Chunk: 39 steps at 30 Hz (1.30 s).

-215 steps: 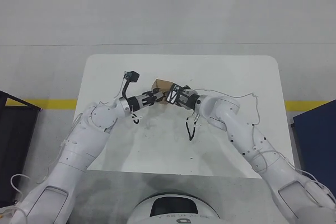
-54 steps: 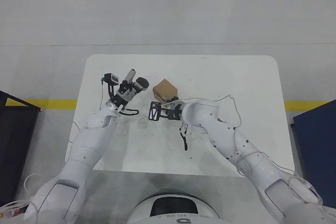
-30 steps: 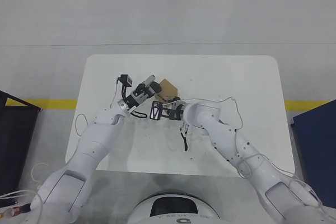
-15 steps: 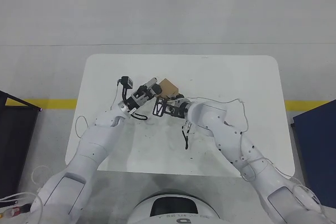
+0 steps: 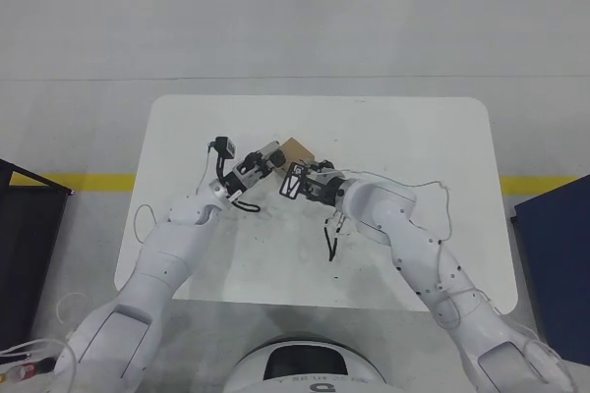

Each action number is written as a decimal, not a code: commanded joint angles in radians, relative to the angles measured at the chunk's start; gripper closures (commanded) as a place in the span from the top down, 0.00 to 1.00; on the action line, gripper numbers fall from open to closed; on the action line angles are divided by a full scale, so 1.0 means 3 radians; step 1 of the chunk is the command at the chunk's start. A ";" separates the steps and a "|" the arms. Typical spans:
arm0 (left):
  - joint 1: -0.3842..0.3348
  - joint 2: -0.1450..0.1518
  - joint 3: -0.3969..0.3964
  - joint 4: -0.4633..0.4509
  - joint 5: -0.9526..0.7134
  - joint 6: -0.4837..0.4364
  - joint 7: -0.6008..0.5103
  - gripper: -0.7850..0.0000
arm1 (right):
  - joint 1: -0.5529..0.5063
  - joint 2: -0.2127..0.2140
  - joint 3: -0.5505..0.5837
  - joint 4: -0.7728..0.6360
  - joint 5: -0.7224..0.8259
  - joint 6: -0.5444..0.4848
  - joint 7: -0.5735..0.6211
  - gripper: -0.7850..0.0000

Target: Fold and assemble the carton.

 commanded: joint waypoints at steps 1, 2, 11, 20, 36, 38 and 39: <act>0.0012 -0.0003 -0.0001 0.0002 -0.0002 0.0000 -0.0004 0.48 | -0.0003 0.0001 0.0004 -0.0002 0.0003 -0.0008 -0.0006 0.35; 0.0017 -0.0004 -0.0001 0.0001 -0.0002 -0.0001 -0.0003 0.48 | -0.0003 0.0001 0.0006 -0.0001 0.0003 -0.0011 -0.0008 0.35; 0.0045 -0.0005 -0.0041 -0.0132 0.0021 -0.0059 0.0017 0.49 | 0.0008 -0.0002 0.0002 0.0023 0.0017 -0.0042 -0.0032 0.36; 0.0209 0.0175 -0.0537 -0.0726 0.0344 0.0022 0.0165 0.61 | 0.0015 -0.0003 0.0034 0.0081 0.0090 -0.0069 -0.0083 0.36; -0.0276 0.0012 -0.0180 0.0438 0.0395 0.0301 0.0197 0.63 | -0.0299 0.0079 0.0445 -0.0115 0.0405 -0.0087 -0.0306 0.38; -0.0314 -0.0008 -0.0156 0.0526 0.0377 0.0256 0.0165 0.64 | -0.0352 0.0095 0.0509 -0.0164 0.0418 -0.0092 -0.0328 0.40; -0.0333 -0.0015 -0.0152 0.0568 0.0369 0.0235 0.0154 0.65 | -0.0375 0.0102 0.0535 -0.0185 0.0421 -0.0100 -0.0337 0.40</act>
